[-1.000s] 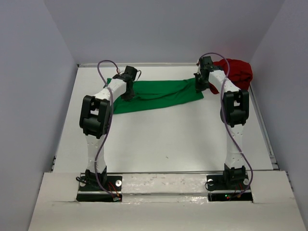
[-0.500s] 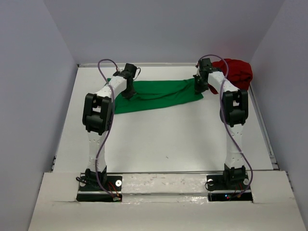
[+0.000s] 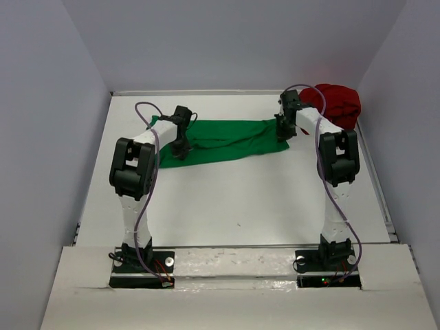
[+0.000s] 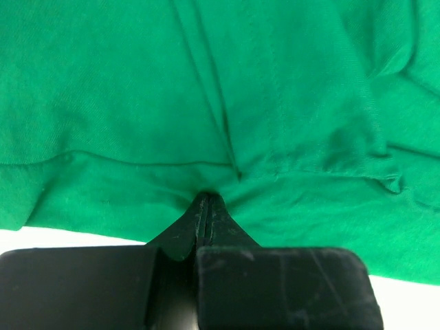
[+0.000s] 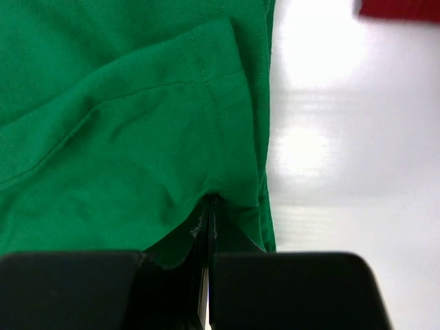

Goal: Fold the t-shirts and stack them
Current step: Fold the tshirt

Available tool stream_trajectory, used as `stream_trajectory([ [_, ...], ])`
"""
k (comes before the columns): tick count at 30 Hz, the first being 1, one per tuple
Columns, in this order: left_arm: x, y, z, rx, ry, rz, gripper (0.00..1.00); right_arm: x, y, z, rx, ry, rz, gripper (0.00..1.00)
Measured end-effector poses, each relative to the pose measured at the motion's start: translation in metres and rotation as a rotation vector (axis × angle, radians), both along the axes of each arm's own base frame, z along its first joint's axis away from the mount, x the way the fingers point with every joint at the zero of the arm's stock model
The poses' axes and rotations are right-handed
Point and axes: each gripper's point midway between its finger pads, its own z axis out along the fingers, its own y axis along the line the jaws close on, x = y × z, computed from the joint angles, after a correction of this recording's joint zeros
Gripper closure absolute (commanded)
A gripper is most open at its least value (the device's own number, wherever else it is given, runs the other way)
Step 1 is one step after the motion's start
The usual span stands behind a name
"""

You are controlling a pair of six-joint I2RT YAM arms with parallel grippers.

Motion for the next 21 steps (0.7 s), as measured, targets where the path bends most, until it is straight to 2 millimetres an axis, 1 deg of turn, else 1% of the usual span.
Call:
stream_trajectory([
  [2,-0.011,0.003,0.0,-0.006,0.002,0.008,1.0,-0.007,0.0,0.0,-0.005,0.008,-0.007,1.0],
  [3,-0.03,0.007,-0.001,-0.008,0.023,0.014,1.0,-0.019,-0.001,-0.001,-0.015,0.028,-0.017,1.0],
  [5,-0.036,0.008,0.0,-0.013,0.018,0.018,1.0,-0.023,-0.002,-0.002,-0.019,0.025,-0.028,1.0],
  [8,-0.056,0.015,0.0,-0.006,0.041,0.025,1.0,-0.041,-0.005,-0.002,-0.03,0.046,-0.043,1.0],
  [10,-0.063,0.017,0.0,-0.002,0.055,0.027,1.0,-0.052,-0.007,-0.004,-0.037,0.057,-0.053,1.0],
  [15,-0.064,0.02,0.003,0.005,0.057,0.033,1.0,-0.071,-0.01,-0.004,-0.052,0.073,-0.066,1.0],
  [21,-0.051,0.017,0.016,0.002,0.022,0.034,1.0,-0.075,-0.008,-0.004,-0.054,0.072,-0.071,1.0],
])
